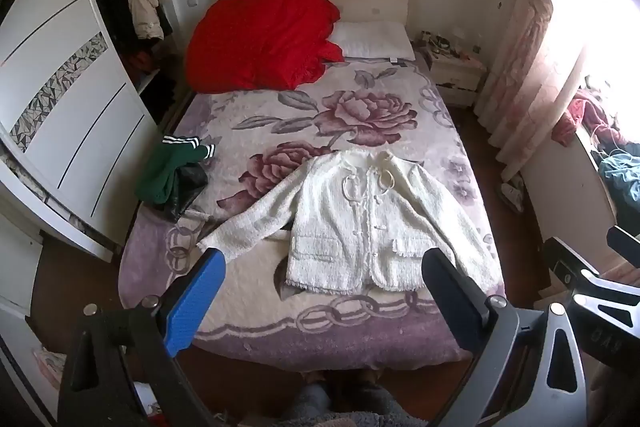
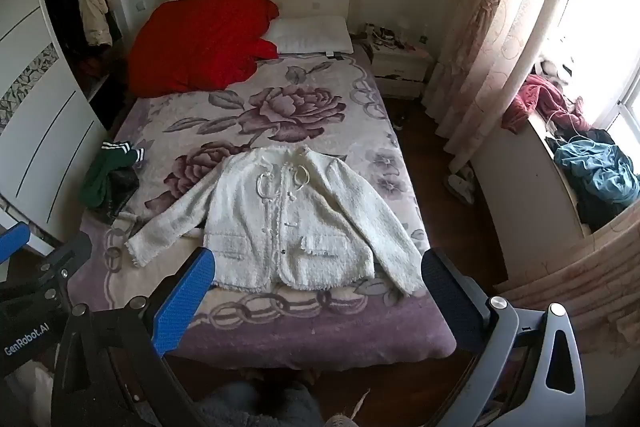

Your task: Fold large clothes

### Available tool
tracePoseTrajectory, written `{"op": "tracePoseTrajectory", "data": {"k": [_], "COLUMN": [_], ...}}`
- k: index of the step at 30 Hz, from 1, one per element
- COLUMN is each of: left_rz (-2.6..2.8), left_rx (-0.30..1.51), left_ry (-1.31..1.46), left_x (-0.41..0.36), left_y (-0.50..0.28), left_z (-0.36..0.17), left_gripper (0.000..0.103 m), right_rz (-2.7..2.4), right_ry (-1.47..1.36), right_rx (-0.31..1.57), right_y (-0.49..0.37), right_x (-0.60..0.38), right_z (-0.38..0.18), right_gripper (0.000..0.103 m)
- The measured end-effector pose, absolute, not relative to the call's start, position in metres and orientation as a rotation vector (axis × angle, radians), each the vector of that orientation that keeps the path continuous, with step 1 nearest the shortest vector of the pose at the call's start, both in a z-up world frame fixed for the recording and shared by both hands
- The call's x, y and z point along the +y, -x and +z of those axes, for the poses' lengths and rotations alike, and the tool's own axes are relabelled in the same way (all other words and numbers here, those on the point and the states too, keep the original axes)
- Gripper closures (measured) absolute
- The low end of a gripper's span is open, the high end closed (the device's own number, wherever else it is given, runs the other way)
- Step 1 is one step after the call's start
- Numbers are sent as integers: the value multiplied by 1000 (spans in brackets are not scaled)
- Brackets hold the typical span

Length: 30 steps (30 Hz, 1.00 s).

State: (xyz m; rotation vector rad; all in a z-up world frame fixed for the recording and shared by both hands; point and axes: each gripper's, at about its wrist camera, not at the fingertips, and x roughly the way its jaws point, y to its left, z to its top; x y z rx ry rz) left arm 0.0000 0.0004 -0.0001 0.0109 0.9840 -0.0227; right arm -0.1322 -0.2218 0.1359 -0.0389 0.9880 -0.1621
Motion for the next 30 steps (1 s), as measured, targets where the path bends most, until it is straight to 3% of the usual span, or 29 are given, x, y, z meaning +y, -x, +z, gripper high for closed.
{"op": "tracePoseTrajectory", "data": {"k": [30], "left_rz": [-30], "left_rx": [964], "left_ry": [-11], "left_x": [2], "left_y": [1], "left_z": [9], "left_gripper": [3], "right_rz": [-156], "right_ry": [36], "right_rx": [965], "right_y": [138], "right_x": [-219], "right_z": [151], "right_gripper": [0]}}
